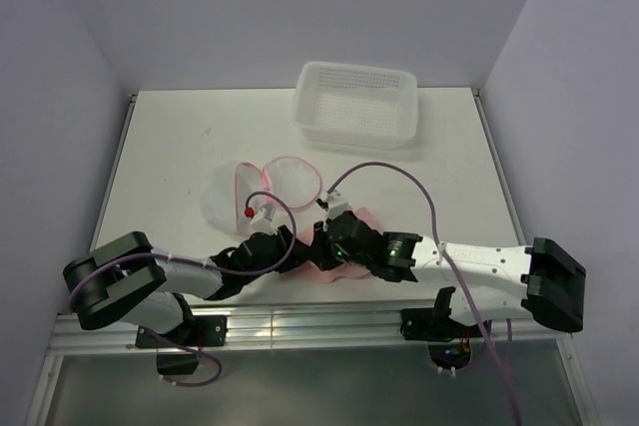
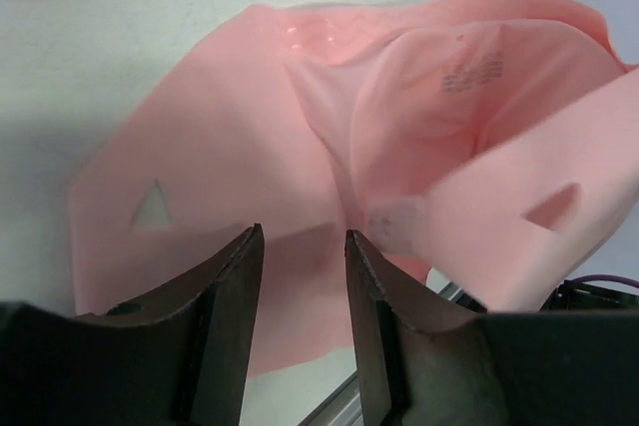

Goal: Place the bra in the laundry bag and zip it closed

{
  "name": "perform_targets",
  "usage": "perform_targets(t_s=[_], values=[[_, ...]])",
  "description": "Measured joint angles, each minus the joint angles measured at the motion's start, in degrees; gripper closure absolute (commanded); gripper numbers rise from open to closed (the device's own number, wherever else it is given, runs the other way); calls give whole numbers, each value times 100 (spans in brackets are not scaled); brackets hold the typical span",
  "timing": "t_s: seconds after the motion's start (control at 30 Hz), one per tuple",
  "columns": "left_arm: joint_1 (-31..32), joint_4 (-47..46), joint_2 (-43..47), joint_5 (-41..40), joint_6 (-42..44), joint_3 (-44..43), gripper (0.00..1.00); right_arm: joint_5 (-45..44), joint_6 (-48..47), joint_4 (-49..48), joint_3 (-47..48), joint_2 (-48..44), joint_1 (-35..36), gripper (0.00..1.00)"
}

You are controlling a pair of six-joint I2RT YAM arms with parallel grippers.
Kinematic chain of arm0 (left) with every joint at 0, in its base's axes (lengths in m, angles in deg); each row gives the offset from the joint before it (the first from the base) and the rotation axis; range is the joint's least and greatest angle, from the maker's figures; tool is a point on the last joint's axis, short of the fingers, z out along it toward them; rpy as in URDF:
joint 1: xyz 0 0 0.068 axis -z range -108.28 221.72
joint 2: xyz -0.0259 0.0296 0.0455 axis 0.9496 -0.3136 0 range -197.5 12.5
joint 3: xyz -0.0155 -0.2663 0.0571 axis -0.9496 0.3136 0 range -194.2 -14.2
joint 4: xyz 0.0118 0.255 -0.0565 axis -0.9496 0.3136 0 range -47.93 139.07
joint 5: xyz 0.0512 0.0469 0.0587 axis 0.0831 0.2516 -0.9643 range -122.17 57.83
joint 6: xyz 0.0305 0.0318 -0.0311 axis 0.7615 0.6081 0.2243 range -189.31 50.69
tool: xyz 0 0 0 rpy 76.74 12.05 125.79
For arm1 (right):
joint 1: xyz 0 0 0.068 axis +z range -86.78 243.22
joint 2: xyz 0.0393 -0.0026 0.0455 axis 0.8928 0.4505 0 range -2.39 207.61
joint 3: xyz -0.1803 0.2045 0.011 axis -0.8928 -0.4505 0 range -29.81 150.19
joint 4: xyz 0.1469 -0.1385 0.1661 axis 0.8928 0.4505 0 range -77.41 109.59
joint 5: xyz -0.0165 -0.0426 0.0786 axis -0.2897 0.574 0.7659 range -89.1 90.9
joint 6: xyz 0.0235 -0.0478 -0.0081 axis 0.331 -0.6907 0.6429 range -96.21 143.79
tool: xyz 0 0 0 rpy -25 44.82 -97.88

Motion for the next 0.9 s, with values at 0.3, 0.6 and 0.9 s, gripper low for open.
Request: perform_targets(t_s=[0.3, 0.6, 0.9], values=[[-9, 501, 1440, -417, -236, 732, 43, 157, -7, -363, 17, 713, 0, 92], [-9, 2188, 3287, -1169, -111, 791, 34, 256, 15, -461, 326, 1152, -398, 37], [-9, 3062, 3038, -1392, 745, 35, 23, 466, -195, -278, 632, 317, -782, 13]])
